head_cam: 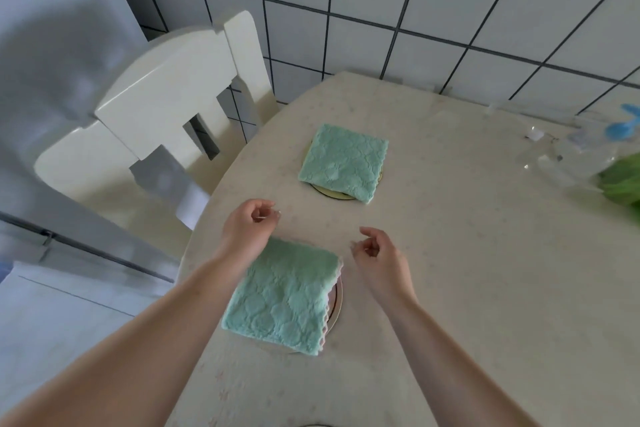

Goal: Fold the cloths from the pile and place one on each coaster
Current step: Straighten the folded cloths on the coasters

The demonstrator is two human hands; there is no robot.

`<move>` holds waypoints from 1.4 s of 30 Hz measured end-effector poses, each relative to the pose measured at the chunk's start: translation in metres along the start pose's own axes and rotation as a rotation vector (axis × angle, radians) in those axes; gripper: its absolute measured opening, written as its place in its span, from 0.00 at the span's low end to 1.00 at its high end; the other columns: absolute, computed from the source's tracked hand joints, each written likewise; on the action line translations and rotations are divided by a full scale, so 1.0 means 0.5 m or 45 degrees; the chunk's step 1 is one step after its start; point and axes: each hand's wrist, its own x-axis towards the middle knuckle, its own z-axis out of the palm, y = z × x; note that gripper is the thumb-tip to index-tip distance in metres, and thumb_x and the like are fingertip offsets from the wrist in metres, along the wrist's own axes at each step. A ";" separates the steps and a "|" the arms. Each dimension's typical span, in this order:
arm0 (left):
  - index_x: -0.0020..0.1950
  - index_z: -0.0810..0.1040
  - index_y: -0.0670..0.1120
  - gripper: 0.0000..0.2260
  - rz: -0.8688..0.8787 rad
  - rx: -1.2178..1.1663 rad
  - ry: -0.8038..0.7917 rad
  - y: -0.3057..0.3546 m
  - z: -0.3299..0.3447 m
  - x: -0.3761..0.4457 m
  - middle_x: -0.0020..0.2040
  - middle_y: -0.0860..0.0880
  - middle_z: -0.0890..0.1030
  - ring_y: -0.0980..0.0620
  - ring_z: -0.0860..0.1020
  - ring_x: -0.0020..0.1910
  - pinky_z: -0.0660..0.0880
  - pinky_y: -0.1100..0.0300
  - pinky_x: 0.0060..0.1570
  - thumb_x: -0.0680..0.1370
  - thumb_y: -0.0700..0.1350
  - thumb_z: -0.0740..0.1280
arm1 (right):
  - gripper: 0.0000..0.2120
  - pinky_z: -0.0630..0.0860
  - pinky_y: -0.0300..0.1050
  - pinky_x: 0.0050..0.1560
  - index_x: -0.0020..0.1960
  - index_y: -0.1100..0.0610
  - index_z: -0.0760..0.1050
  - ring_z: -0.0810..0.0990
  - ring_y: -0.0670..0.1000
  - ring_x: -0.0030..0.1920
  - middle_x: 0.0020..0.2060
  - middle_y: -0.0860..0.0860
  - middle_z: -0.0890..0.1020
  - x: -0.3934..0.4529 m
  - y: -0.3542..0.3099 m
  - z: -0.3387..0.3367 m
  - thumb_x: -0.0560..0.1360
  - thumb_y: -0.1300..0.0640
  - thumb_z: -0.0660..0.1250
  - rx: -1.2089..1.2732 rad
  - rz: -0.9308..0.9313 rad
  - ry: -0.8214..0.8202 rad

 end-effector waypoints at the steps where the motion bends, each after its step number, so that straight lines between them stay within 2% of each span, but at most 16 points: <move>1: 0.55 0.78 0.48 0.08 0.001 0.008 0.011 0.011 0.013 0.017 0.45 0.53 0.77 0.52 0.74 0.46 0.67 0.60 0.41 0.76 0.46 0.67 | 0.16 0.68 0.37 0.45 0.62 0.51 0.73 0.76 0.45 0.45 0.45 0.47 0.79 0.021 -0.004 -0.006 0.74 0.53 0.66 -0.008 0.015 0.011; 5: 0.56 0.79 0.43 0.11 0.048 0.075 -0.002 0.042 0.056 0.087 0.49 0.46 0.80 0.48 0.76 0.50 0.67 0.61 0.47 0.75 0.45 0.67 | 0.20 0.71 0.39 0.51 0.65 0.52 0.72 0.77 0.47 0.50 0.52 0.48 0.78 0.095 -0.013 -0.020 0.74 0.53 0.66 -0.058 0.039 0.014; 9: 0.54 0.79 0.44 0.13 -0.046 0.228 -0.012 0.062 0.089 0.146 0.52 0.45 0.81 0.44 0.77 0.53 0.70 0.56 0.51 0.75 0.51 0.67 | 0.20 0.72 0.40 0.48 0.65 0.51 0.72 0.78 0.48 0.48 0.49 0.47 0.79 0.138 -0.015 -0.022 0.74 0.53 0.66 -0.049 0.057 -0.004; 13: 0.51 0.80 0.45 0.13 -0.075 0.348 -0.034 0.073 0.103 0.172 0.51 0.44 0.82 0.43 0.78 0.52 0.71 0.56 0.48 0.76 0.53 0.65 | 0.15 0.71 0.41 0.42 0.59 0.49 0.75 0.78 0.49 0.46 0.38 0.42 0.77 0.164 -0.024 -0.023 0.73 0.50 0.66 -0.172 0.122 0.062; 16: 0.51 0.81 0.44 0.11 -0.064 0.380 -0.019 0.075 0.104 0.178 0.52 0.43 0.82 0.43 0.77 0.52 0.70 0.57 0.47 0.77 0.50 0.65 | 0.09 0.69 0.41 0.39 0.51 0.48 0.76 0.77 0.50 0.44 0.39 0.43 0.78 0.176 -0.037 -0.028 0.73 0.48 0.65 -0.280 0.155 0.064; 18: 0.50 0.81 0.44 0.10 -0.063 0.375 -0.018 0.073 0.101 0.182 0.51 0.43 0.81 0.43 0.77 0.51 0.69 0.57 0.45 0.77 0.49 0.65 | 0.08 0.69 0.41 0.39 0.51 0.50 0.75 0.77 0.52 0.46 0.41 0.45 0.77 0.186 -0.041 -0.034 0.74 0.48 0.64 -0.344 0.131 0.024; 21: 0.47 0.80 0.44 0.09 -0.045 0.394 -0.009 0.067 0.095 0.187 0.49 0.43 0.81 0.44 0.77 0.49 0.68 0.58 0.43 0.77 0.48 0.65 | 0.06 0.68 0.41 0.39 0.49 0.51 0.75 0.75 0.53 0.43 0.41 0.48 0.77 0.198 -0.043 -0.045 0.75 0.51 0.63 -0.403 0.111 -0.036; 25: 0.43 0.75 0.49 0.06 0.060 0.572 -0.019 0.058 0.093 0.182 0.48 0.45 0.80 0.46 0.75 0.44 0.70 0.57 0.42 0.78 0.49 0.63 | 0.04 0.69 0.41 0.39 0.48 0.51 0.74 0.77 0.54 0.45 0.42 0.48 0.77 0.200 -0.043 -0.053 0.74 0.52 0.63 -0.460 0.106 -0.068; 28: 0.49 0.75 0.49 0.08 0.192 0.535 0.102 0.062 0.096 0.177 0.52 0.47 0.76 0.46 0.75 0.48 0.73 0.54 0.46 0.76 0.52 0.65 | 0.07 0.69 0.42 0.43 0.50 0.50 0.73 0.77 0.52 0.47 0.48 0.49 0.77 0.199 -0.040 -0.052 0.74 0.50 0.64 -0.399 0.034 0.046; 30: 0.57 0.75 0.45 0.13 0.410 0.569 0.158 0.077 0.112 0.178 0.57 0.45 0.75 0.43 0.74 0.55 0.72 0.51 0.54 0.76 0.50 0.65 | 0.11 0.70 0.44 0.52 0.56 0.51 0.74 0.75 0.52 0.55 0.54 0.50 0.75 0.205 -0.048 -0.047 0.75 0.51 0.63 -0.420 -0.163 0.188; 32: 0.64 0.72 0.44 0.17 0.596 0.645 0.101 0.100 0.139 0.186 0.64 0.44 0.72 0.42 0.69 0.64 0.66 0.50 0.62 0.77 0.48 0.64 | 0.16 0.64 0.47 0.63 0.63 0.53 0.72 0.68 0.52 0.64 0.62 0.51 0.71 0.218 -0.065 -0.034 0.76 0.52 0.61 -0.524 -0.377 0.244; 34: 0.71 0.65 0.46 0.21 0.654 0.772 -0.023 0.123 0.170 0.198 0.73 0.47 0.64 0.46 0.59 0.73 0.58 0.52 0.70 0.79 0.49 0.60 | 0.21 0.57 0.49 0.70 0.70 0.53 0.66 0.59 0.52 0.72 0.72 0.51 0.63 0.238 -0.086 -0.018 0.78 0.52 0.59 -0.658 -0.471 0.183; 37: 0.75 0.56 0.47 0.23 0.779 1.066 -0.154 0.123 0.210 0.215 0.77 0.50 0.55 0.52 0.50 0.76 0.48 0.54 0.73 0.81 0.48 0.54 | 0.25 0.45 0.51 0.75 0.75 0.53 0.54 0.45 0.51 0.76 0.76 0.51 0.51 0.277 -0.104 0.009 0.79 0.53 0.54 -0.842 -0.444 0.024; 40: 0.76 0.52 0.47 0.25 0.846 1.206 -0.198 0.102 0.216 0.223 0.77 0.50 0.52 0.52 0.47 0.76 0.45 0.53 0.73 0.80 0.53 0.43 | 0.26 0.40 0.53 0.74 0.76 0.51 0.48 0.40 0.49 0.76 0.77 0.50 0.46 0.295 -0.089 0.028 0.80 0.51 0.50 -0.957 -0.369 -0.049; 42: 0.76 0.51 0.48 0.33 0.866 1.192 -0.172 0.090 0.208 0.226 0.77 0.50 0.52 0.52 0.48 0.76 0.46 0.51 0.73 0.74 0.58 0.35 | 0.27 0.39 0.55 0.74 0.76 0.49 0.46 0.40 0.48 0.76 0.77 0.49 0.45 0.297 -0.069 0.028 0.80 0.47 0.48 -1.016 -0.391 -0.034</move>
